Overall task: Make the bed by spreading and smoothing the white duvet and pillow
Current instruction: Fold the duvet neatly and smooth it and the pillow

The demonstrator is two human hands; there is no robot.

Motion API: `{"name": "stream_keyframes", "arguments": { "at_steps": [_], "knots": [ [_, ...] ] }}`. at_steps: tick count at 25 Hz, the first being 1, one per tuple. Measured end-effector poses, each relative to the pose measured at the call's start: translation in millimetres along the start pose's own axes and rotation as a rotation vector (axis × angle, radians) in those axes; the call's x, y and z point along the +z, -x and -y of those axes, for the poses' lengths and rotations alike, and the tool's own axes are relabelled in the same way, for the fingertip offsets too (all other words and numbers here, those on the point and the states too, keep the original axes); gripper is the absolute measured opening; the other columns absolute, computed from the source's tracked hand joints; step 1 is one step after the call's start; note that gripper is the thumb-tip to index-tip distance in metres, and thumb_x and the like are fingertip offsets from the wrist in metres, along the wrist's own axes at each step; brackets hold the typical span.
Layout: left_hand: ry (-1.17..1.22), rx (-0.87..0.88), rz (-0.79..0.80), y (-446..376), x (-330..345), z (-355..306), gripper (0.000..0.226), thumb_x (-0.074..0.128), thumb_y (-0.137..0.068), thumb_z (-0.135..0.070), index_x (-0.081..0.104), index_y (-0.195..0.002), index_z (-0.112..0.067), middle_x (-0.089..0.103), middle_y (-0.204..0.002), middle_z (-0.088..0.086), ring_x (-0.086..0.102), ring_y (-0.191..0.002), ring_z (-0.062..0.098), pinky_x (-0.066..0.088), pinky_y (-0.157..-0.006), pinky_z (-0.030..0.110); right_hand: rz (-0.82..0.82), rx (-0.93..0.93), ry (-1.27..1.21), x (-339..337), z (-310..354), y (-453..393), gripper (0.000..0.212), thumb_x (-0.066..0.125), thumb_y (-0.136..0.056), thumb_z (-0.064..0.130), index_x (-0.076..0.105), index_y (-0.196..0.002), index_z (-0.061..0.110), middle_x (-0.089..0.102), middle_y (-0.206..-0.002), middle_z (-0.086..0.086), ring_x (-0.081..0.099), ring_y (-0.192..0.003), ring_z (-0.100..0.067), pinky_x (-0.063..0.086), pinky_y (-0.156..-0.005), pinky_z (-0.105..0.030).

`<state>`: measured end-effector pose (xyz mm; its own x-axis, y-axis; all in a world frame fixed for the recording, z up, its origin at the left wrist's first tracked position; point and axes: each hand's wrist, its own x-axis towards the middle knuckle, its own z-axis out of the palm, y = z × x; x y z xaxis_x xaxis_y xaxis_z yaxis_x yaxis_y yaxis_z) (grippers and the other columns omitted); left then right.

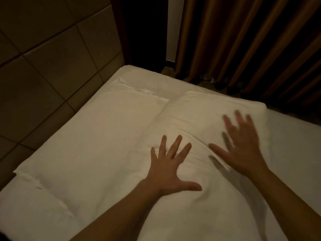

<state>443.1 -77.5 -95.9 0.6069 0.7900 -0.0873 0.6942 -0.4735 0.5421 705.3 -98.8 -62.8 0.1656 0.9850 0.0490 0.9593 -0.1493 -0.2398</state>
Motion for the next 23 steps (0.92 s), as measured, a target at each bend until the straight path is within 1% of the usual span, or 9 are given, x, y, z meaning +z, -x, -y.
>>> {"name": "stream_keyframes", "arguments": {
  "at_steps": [1,3,6,10,13,17,20,22,23],
  "knots": [
    [-0.069,-0.003,0.044,4,8,-11,0.126,0.048,-0.056,-0.102,-0.011,-0.155,-0.053,-0.027,-0.163,-0.020,-0.036,-0.148,0.024,0.003,-0.114,0.075,0.105,-0.152,0.091,3,13,-20,0.096,0.026,-0.078,0.093,-0.018,-0.152,0.051,-0.026,-0.164,0.007,-0.023,-0.152,-0.028,-0.008,-0.123,-0.051],
    [-0.125,-0.063,0.054,5,20,-19,0.130,0.048,-0.054,-0.104,-0.019,-0.153,-0.051,-0.033,-0.161,-0.017,-0.041,-0.144,0.027,0.000,-0.111,0.079,0.275,-0.312,0.218,23,19,-40,0.089,0.008,-0.078,0.096,-0.021,-0.151,0.053,-0.028,-0.165,0.006,-0.030,-0.149,-0.029,-0.010,-0.122,-0.057],
    [-0.206,-0.134,0.025,21,38,-19,0.136,0.042,-0.048,-0.109,-0.017,-0.155,-0.048,-0.032,-0.163,-0.013,-0.038,-0.146,0.032,-0.003,-0.109,0.080,0.278,-0.349,0.258,49,-4,-38,0.087,0.009,-0.082,0.094,-0.013,-0.154,0.052,-0.022,-0.166,0.009,-0.027,-0.151,-0.028,-0.008,-0.121,-0.059],
    [-0.231,-0.177,0.000,47,78,-35,0.141,0.041,-0.041,-0.111,0.015,-0.160,-0.040,-0.002,-0.171,0.000,-0.012,-0.153,0.043,0.004,-0.107,0.083,0.256,-0.213,0.248,60,-41,-44,0.092,0.005,-0.077,0.097,-0.014,-0.154,0.051,-0.025,-0.165,0.011,-0.028,-0.151,-0.024,-0.010,-0.120,-0.058],
    [-0.258,-0.173,0.018,52,97,-39,0.142,0.041,-0.040,-0.111,0.026,-0.159,-0.035,0.009,-0.170,0.005,-0.001,-0.152,0.049,0.012,-0.104,0.085,0.248,-0.056,0.234,68,-76,-57,0.094,0.000,-0.074,0.098,-0.019,-0.153,0.051,-0.029,-0.164,0.009,-0.028,-0.150,-0.026,-0.014,-0.119,-0.058],
    [-0.268,-0.192,0.051,49,110,-34,0.143,0.041,-0.038,-0.111,0.032,-0.157,-0.034,0.016,-0.169,0.007,0.007,-0.151,0.052,0.016,-0.102,0.085,0.302,0.121,0.194,77,-117,-75,0.098,-0.003,-0.069,0.100,-0.020,-0.153,0.051,-0.030,-0.164,0.006,-0.024,-0.152,-0.026,-0.016,-0.118,-0.060],
    [-0.247,-0.193,0.059,46,108,-35,0.141,0.042,-0.037,-0.111,0.029,-0.158,-0.038,0.016,-0.169,0.004,0.005,-0.153,0.048,0.011,-0.107,0.081,0.342,0.213,0.167,83,-128,-84,0.102,-0.005,-0.068,0.101,-0.018,-0.154,0.048,-0.028,-0.165,0.004,-0.023,-0.152,-0.029,-0.015,-0.117,-0.063],
    [-0.183,-0.195,-0.002,42,85,-33,0.131,0.042,-0.043,-0.110,0.028,-0.156,-0.045,0.012,-0.169,-0.006,0.001,-0.155,0.037,0.002,-0.114,0.074,0.267,0.234,0.151,74,-119,-83,0.103,-0.009,-0.070,0.098,-0.015,-0.157,0.043,-0.025,-0.166,0.001,-0.022,-0.152,-0.032,-0.010,-0.118,-0.065],
    [-0.127,-0.193,-0.046,31,69,-31,0.120,0.038,-0.051,-0.109,0.029,-0.155,-0.048,0.012,-0.167,-0.011,0.001,-0.156,0.032,0.001,-0.116,0.069,0.199,0.223,0.138,66,-110,-76,0.101,-0.009,-0.073,0.095,-0.013,-0.158,0.041,-0.024,-0.166,0.001,-0.022,-0.152,-0.033,-0.008,-0.119,-0.065]
  ]
}}
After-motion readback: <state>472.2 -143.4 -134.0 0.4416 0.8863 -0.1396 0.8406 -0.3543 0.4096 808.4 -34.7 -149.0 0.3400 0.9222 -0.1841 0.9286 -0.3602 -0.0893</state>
